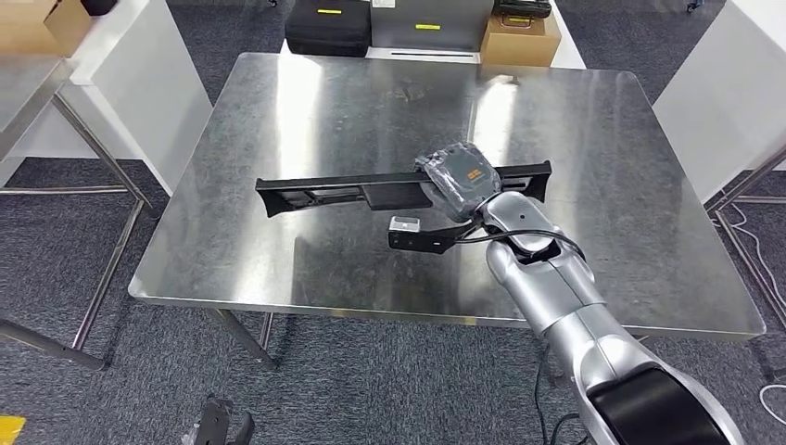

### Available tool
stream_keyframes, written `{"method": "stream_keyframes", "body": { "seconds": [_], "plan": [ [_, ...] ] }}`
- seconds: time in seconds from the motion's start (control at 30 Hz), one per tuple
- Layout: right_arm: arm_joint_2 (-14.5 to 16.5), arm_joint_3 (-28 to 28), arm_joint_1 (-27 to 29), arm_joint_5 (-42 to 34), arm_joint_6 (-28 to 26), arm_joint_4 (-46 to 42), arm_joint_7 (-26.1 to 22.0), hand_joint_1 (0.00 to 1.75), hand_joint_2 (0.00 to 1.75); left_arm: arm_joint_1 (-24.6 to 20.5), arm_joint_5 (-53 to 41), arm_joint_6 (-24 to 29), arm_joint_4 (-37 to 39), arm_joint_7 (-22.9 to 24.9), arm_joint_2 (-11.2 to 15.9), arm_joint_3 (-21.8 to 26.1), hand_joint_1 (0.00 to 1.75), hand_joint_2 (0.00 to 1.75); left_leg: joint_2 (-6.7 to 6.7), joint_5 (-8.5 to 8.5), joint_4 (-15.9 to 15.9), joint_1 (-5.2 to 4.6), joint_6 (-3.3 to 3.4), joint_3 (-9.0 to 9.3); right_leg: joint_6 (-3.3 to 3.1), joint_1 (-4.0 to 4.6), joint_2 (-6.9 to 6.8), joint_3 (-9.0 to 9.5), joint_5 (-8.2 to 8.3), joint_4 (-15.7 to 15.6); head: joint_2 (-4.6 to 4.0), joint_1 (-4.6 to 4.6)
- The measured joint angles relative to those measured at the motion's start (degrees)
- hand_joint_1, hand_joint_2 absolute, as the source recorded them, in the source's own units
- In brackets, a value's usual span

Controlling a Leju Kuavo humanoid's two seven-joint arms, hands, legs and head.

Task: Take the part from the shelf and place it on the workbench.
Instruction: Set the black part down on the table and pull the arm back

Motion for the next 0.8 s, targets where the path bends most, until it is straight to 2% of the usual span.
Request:
{"method": "stream_keyframes", "body": {
  "seconds": [0.03,0.07,0.13,0.23,0.43,0.67,0.8],
  "plan": [
    [0.2,0.1,-0.2,-0.3,-0.1,0.5,-0.1,1.62,1.75,0.0,0.0,-0.1,0.0,0.0,0.0,0.1,0.00,1.75,-0.11,-0.25,0.2,-0.17,-0.23,0.12,0.12,0.10,0.00,1.33,2.34,-4.1,0.00,0.04],
    [0.4,0.2,-0.3,-0.5,-0.2,1.1,-0.2,1.62,1.75,0.0,-0.1,-0.3,0.0,0.1,0.0,0.1,0.00,1.75,-0.17,-0.50,0.4,-0.30,-0.47,0.17,-0.05,0.19,0.01,2.33,4.00,-7.1,0.00,0.03],
    [0.9,0.4,-0.6,-0.8,-0.5,2.2,-0.2,1.62,1.75,0.0,-0.2,-0.8,0.0,0.4,0.0,0.2,0.00,1.75,-0.25,-0.92,0.8,-0.54,-0.56,0.09,-0.65,0.24,0.02,3.16,5.16,-9.3,0.00,-0.01],
    [1.1,0.4,-1.0,-1.7,-1.0,3.6,0.0,1.62,1.75,0.0,-0.1,-1.2,0.0,2.5,0.1,0.4,0.00,1.75,-0.23,-1.03,0.7,-0.32,-0.14,0.15,-0.89,0.31,0.13,3.16,5.24,-9.4,0.00,-0.05],
    [0.8,0.4,-1.8,-2.4,-1.7,5.8,0.0,1.62,1.75,-0.1,-0.9,-3.2,0.0,8.0,0.3,0.6,0.00,1.75,0.07,-0.97,0.3,-0.27,-0.33,0.51,-1.01,0.44,0.48,3.15,5.17,-9.3,0.00,-0.05],
    [0.7,0.4,-1.8,-2.2,-1.7,6.5,0.5,1.62,1.75,-0.2,-1.7,-4.7,0.0,9.8,0.7,0.6,0.00,1.75,0.08,-1.02,0.2,-0.21,-1.02,0.52,-1.13,0.52,0.48,3.15,5.12,-9.3,0.00,-0.04],
    [0.6,0.4,-1.8,-2.2,-1.7,6.5,0.7,1.62,1.75,-0.2,-2.1,-4.7,0.0,10.0,0.9,0.6,0.00,1.75,0.07,-1.02,0.2,-0.38,-1.06,0.53,-1.13,0.51,0.48,3.14,5.12,-9.3,0.00,-0.03]
  ]
}}
